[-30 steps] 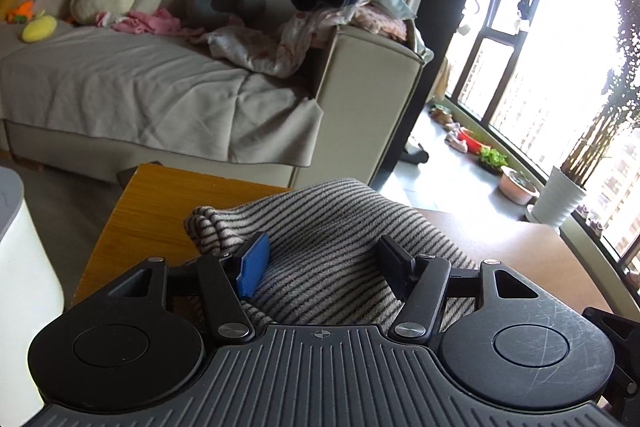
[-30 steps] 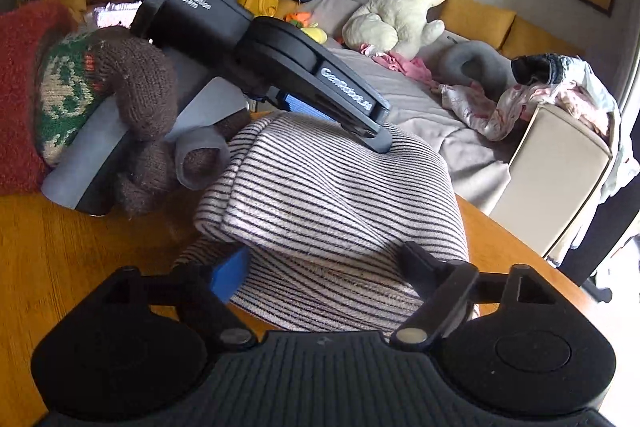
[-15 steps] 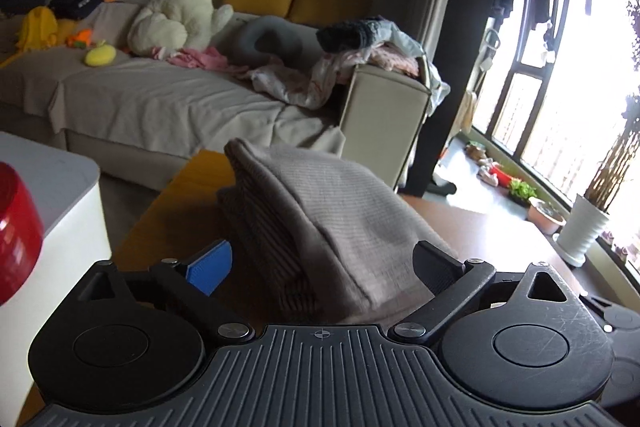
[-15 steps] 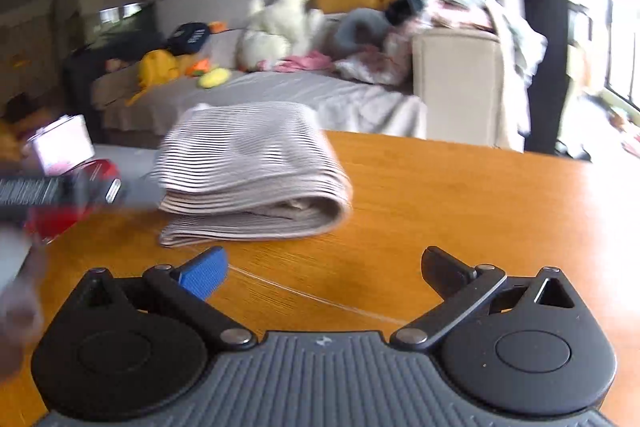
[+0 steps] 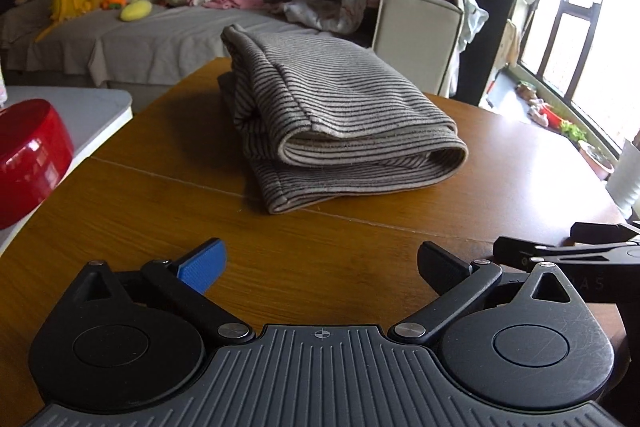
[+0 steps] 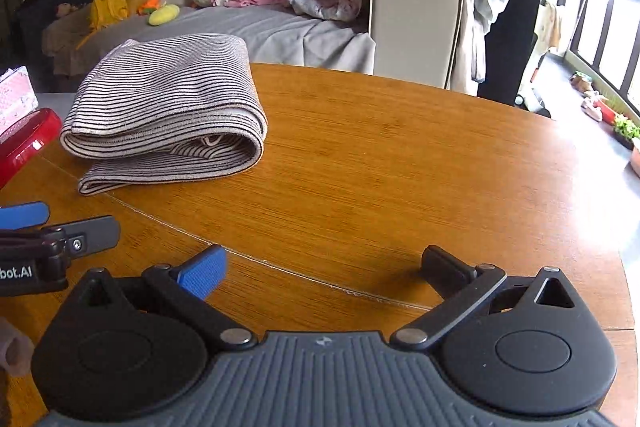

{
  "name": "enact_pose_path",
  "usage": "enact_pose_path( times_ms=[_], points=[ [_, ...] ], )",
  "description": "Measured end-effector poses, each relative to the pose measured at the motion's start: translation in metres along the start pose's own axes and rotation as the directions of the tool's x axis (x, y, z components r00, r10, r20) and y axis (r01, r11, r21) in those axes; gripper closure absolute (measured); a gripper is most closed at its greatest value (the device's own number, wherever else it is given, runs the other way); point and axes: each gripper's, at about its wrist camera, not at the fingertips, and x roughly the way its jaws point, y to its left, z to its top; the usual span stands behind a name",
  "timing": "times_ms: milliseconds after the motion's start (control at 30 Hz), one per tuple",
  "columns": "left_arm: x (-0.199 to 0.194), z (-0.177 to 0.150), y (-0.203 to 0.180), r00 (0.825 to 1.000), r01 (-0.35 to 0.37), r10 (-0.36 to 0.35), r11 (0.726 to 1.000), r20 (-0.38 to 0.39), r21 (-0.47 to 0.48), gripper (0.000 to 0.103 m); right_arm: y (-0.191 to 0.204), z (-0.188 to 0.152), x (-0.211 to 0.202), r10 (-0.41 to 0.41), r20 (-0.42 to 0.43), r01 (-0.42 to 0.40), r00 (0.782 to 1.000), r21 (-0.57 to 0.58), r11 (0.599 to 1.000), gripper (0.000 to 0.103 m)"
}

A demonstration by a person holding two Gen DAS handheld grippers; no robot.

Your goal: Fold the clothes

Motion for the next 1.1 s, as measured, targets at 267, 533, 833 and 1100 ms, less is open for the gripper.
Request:
enact_pose_path(
  times_ms=[267,533,833,1100],
  points=[
    [0.006,0.004,-0.001,1.0,-0.023,0.023,1.0,0.007,-0.01,0.0,0.0,0.005,0.003,0.002,0.001,-0.002,1.0,-0.004,1.0,0.0],
    [0.008,0.007,0.0,1.0,-0.026,0.026,0.999,0.012,-0.024,0.0,-0.004,0.011,0.009,-0.004,0.001,0.004,1.0,0.003,1.0,0.0],
    [0.008,0.007,-0.001,1.0,-0.026,0.026,0.999,0.013,-0.021,0.0,-0.005,0.012,0.009,0.007,0.003,-0.007,1.0,-0.003,1.0,0.0],
    [0.009,0.007,-0.001,1.0,-0.026,0.027,0.999,0.013,-0.019,0.0,-0.005,0.011,0.01,0.008,0.004,-0.008,1.0,-0.002,1.0,0.0]
  ],
)
